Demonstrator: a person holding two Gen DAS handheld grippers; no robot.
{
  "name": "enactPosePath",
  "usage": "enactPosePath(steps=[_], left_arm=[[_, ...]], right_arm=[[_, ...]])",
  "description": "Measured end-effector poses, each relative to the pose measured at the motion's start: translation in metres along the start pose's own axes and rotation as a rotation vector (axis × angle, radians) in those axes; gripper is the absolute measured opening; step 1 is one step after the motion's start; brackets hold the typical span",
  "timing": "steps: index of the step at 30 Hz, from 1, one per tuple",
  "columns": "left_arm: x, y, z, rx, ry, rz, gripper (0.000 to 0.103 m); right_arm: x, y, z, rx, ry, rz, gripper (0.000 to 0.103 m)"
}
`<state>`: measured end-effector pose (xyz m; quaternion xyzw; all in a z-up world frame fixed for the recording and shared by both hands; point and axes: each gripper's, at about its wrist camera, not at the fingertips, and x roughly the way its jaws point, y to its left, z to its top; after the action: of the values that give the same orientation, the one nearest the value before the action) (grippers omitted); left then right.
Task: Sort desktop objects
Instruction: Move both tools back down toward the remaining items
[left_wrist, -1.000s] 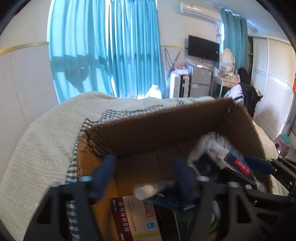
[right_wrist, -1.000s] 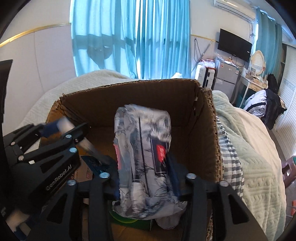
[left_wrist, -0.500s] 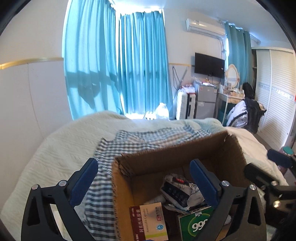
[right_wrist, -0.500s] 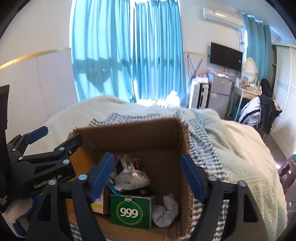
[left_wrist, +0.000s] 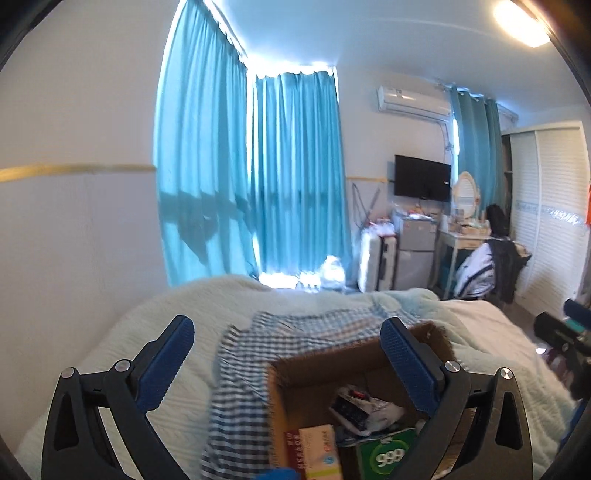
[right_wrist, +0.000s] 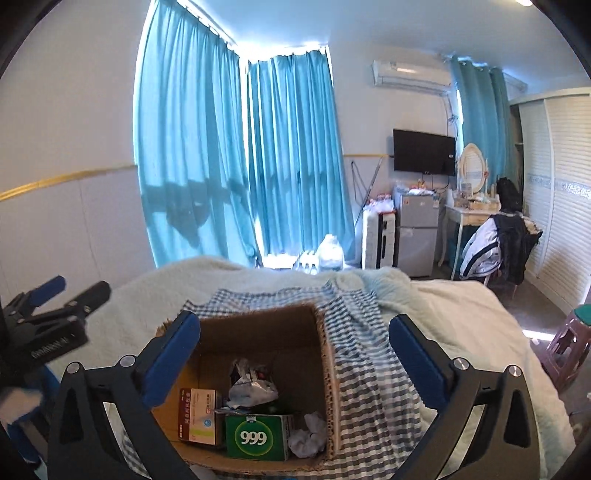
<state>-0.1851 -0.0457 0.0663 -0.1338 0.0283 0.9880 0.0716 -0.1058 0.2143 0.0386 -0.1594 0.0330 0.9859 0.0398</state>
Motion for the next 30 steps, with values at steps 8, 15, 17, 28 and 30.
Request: enactPosePath(steps=[8,15,17,28,30], left_arm=[[-0.034,-0.001,0.000,0.046,-0.082,0.046,0.103],[-0.047,-0.003,-0.009,0.077,-0.041,0.018,0.103],[-0.049,-0.001,-0.017,0.088,-0.021,0.035,0.103],[-0.052,0.001,-0.084,0.159,0.044,-0.021,0.103],[-0.045,0.002,-0.098,0.145,0.076,-0.040,0.103]], right_arm=[[-0.039,0.003,0.005,-0.035,-0.062,0.019,0.103],[-0.062,0.016,-0.007,-0.073,-0.069,0.044,0.103],[-0.067,0.020,-0.015,-0.085,-0.071,0.043,0.103],[-0.070,0.023,-0.072,-0.064,0.014,0.076,0.103],[-0.066,0.024,-0.084,-0.060,0.043,0.078,0.103]])
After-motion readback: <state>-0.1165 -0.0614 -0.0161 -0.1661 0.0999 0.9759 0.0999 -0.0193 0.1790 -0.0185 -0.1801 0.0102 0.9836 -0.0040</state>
